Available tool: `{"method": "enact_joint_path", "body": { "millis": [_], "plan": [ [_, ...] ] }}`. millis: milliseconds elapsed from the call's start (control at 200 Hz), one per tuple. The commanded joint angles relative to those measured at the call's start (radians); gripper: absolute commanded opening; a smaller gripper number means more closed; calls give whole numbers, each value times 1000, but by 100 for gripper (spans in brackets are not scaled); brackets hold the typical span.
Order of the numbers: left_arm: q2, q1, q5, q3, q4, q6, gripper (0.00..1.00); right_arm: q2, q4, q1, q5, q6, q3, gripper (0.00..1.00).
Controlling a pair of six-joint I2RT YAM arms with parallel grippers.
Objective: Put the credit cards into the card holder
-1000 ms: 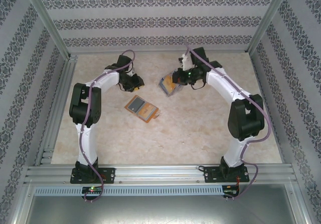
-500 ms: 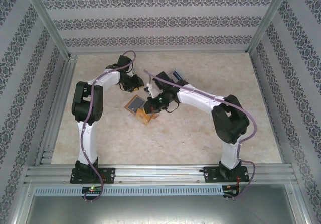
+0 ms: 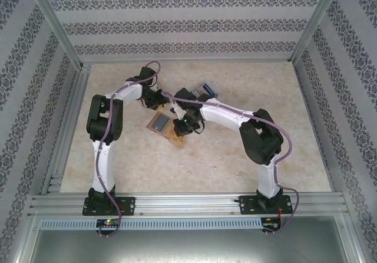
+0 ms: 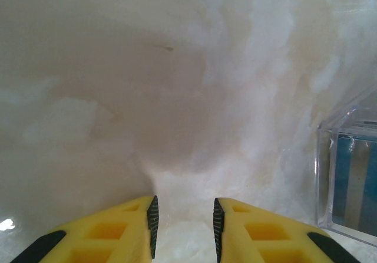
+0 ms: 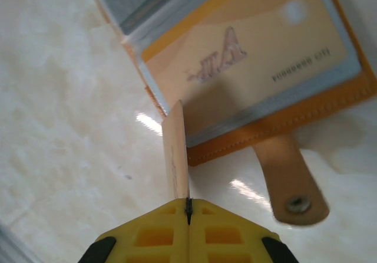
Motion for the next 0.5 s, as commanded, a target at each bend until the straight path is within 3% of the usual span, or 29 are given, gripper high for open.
{"method": "enact_joint_path", "body": {
  "millis": [0,190,495],
  "plan": [
    [9,2,13,10,-19,4,32,3,-63,-6,151,-46,32,4],
    [-17,2,14,-44,-15,10,32,-4,-58,-33,134,-52,36,4],
    [-141,3,4,-114,1,-1,32,-98,228,-139,-288,60,-87,4]
  ]
}}
